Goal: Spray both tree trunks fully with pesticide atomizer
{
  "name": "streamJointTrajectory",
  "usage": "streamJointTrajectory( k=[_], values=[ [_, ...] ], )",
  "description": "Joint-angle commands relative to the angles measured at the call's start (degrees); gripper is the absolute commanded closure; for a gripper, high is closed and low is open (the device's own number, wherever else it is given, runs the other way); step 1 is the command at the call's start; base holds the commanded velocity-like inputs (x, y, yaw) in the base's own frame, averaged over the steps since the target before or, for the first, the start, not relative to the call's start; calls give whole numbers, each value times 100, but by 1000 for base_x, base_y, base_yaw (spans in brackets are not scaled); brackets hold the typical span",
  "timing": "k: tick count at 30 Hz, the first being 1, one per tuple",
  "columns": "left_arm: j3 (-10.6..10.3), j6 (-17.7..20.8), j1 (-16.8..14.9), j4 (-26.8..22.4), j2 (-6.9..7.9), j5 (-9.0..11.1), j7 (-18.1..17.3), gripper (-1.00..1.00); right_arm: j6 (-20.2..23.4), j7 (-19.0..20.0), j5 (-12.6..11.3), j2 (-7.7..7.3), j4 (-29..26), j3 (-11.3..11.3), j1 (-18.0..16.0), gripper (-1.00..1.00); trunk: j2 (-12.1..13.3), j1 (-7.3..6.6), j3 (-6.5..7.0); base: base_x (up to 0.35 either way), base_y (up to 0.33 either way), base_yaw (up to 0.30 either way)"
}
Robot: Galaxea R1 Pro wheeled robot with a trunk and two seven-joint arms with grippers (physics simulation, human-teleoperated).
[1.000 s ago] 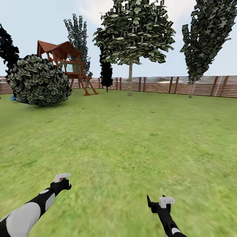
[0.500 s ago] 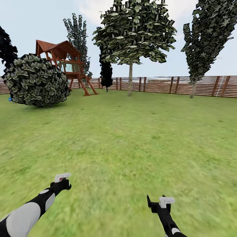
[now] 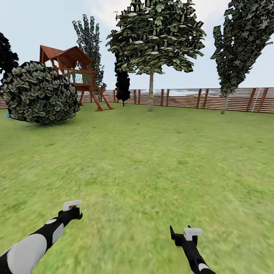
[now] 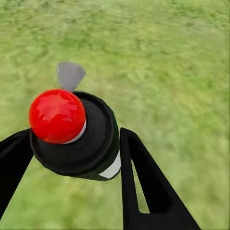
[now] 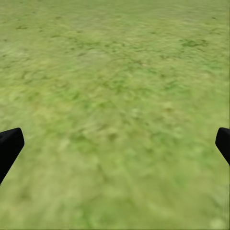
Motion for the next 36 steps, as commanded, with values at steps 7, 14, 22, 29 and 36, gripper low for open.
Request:
streamJointTrajectory(
  k=[7,14,22,29,36],
  values=[
    [1,0,0,-1,0,2,1,100,0,0,2,1,0,0,0,-100,0,0,0,338,0,0],
    [1,0,-1,-1,0,2,1,100,0,0,5,0,2,0,0,-100,0,0,0,338,0,0],
    [1,0,-1,-1,0,2,1,100,0,0,4,0,0,0,0,-100,0,0,0,338,0,0],
    [1,0,-2,-1,0,2,1,100,0,0,4,0,0,0,0,-100,0,0,0,338,0,0],
    [1,0,0,-1,0,2,1,100,0,10,0,0,0,0,0,-100,0,0,5,338,0,-78]
  ],
)
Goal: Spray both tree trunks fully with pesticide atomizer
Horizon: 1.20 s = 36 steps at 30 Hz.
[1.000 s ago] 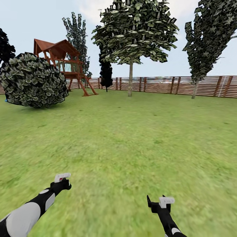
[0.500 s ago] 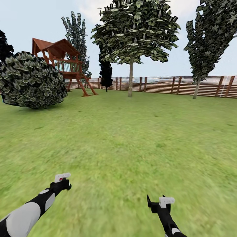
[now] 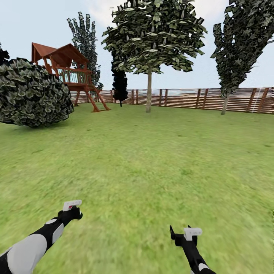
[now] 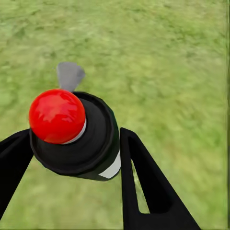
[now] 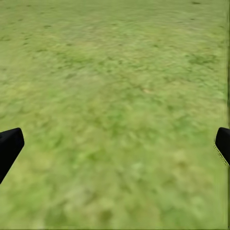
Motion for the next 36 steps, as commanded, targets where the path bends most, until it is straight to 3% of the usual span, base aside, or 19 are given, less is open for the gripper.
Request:
streamJointTrajectory(
  k=[1,36],
  values=[
    [1,0,0,-1,0,2,1,100,0,3,0,0,0,0,0,-100,0,0,2,338,0,-182],
    [1,0,0,1,-2,2,3,100,0,12,4,-21,0,0,0,-100,0,0,4,338,0,-7]
  ],
)
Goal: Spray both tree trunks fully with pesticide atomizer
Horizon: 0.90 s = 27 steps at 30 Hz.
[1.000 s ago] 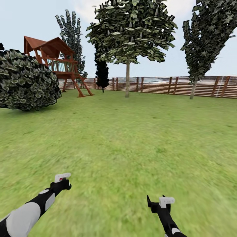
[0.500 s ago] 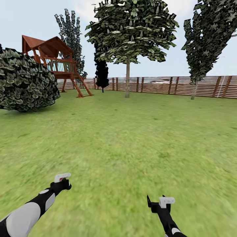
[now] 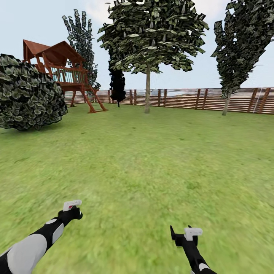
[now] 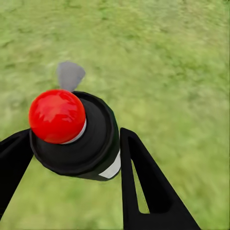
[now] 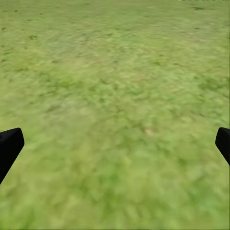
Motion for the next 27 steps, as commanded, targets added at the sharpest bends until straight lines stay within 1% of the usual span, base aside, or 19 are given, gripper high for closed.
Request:
streamJointTrajectory(
  k=[1,27],
  values=[
    [1,0,0,-1,0,2,0,100,0,8,0,-3,0,1,0,-100,0,0,0,338,0,0],
    [1,0,-1,-2,1,2,-1,100,0,11,-5,-5,0,1,0,-100,0,0,0,338,0,0]
  ],
)
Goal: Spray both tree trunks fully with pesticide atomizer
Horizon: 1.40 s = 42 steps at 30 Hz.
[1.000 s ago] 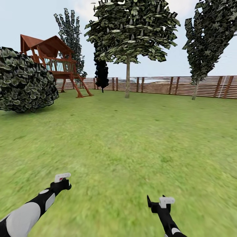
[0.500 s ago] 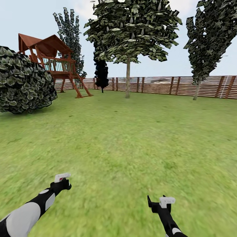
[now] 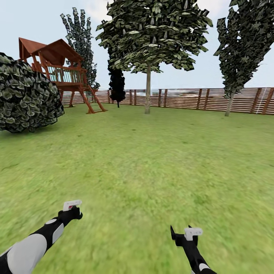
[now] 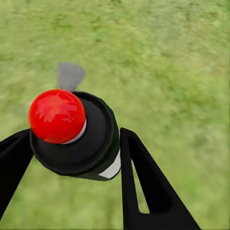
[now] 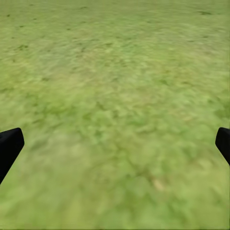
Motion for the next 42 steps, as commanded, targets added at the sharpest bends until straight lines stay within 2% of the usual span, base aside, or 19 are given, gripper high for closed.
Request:
streamJointTrajectory(
  k=[1,42],
  values=[
    [1,0,0,-1,0,2,3,100,0,0,0,0,0,0,0,-100,0,0,0,338,0,0],
    [1,0,0,-1,-2,2,2,100,0,-39,0,2,0,0,0,-100,0,0,12,338,0,-22]
  ],
)
